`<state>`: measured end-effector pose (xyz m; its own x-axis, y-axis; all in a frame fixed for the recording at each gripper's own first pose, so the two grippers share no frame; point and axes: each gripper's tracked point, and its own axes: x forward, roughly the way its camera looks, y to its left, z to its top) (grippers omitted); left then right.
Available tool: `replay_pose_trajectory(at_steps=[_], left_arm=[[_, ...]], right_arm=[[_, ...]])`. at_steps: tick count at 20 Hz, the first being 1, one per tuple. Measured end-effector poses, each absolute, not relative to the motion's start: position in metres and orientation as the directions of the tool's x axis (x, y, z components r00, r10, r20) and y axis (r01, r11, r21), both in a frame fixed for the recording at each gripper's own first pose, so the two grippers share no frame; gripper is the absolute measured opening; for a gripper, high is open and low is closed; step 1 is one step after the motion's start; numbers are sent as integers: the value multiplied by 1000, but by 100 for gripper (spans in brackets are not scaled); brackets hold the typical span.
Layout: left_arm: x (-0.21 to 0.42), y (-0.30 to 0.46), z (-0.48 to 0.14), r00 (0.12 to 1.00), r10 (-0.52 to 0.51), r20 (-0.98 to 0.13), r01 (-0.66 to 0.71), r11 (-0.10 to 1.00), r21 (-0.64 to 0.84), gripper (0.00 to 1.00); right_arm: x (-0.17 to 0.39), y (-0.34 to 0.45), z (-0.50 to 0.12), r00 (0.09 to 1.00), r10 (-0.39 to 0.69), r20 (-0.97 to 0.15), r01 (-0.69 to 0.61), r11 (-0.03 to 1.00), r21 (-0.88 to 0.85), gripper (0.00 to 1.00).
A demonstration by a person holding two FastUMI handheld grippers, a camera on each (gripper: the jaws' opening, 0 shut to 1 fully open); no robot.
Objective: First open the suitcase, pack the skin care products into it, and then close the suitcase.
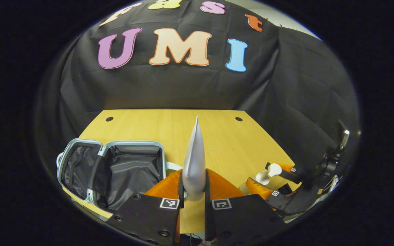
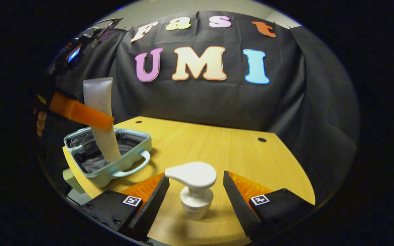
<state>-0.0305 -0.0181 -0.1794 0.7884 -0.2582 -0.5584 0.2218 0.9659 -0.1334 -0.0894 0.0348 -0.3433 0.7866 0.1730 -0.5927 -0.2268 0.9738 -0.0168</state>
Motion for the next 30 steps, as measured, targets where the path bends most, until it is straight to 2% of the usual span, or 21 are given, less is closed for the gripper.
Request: replay_pose_trajectory(at_steps=[2,3,4,5,6,8,11,16,21,22,27,29,30], left_arm=[[-30,-11,-181,790,-237,-565,200,972,-127,20],[-31,-7,-182,790,-223,-571,186,975,-123,20],[-30,-3,-184,791,-209,-575,172,978,-119,20],[-30,2,-185,791,-194,-580,159,981,-112,20],[-30,9,-187,789,-177,-588,147,984,-100,20],[-31,32,-193,778,-114,-618,110,993,-45,20],[-41,83,-213,711,9,-703,34,998,48,20],[-41,154,-265,568,85,-818,-3,995,101,20],[-29,184,-313,458,51,-887,-24,999,45,20],[-18,186,-314,481,35,-876,-13,999,33,20],[8,189,-333,452,14,-892,0,1000,16,22],[16,187,-344,455,-6,-891,-11,1000,-13,28],[18,183,-345,464,-26,-885,-19,999,-40,35]], right_arm=[[-99,34,-359,754,190,-629,-240,971,5,99],[-100,33,-362,750,189,-634,-242,970,4,94],[-100,29,-359,752,185,-632,-238,971,2,86],[-99,30,-365,739,197,-645,-247,969,13,59],[-99,32,-361,732,211,-648,-255,967,27,57],[-92,37,-346,732,245,-636,-273,960,56,56],[-83,51,-322,736,293,-610,-303,949,90,56],[-63,70,-280,790,265,-553,-237,964,122,55],[-56,102,-253,800,254,-544,-220,967,128,56],[-55,109,-251,799,256,-544,-219,967,132,56],[-51,133,-248,780,271,-563,-223,963,154,55],[-48,147,-245,771,297,-563,-232,955,186,55],[-47,155,-244,765,313,-563,-239,949,203,55]])
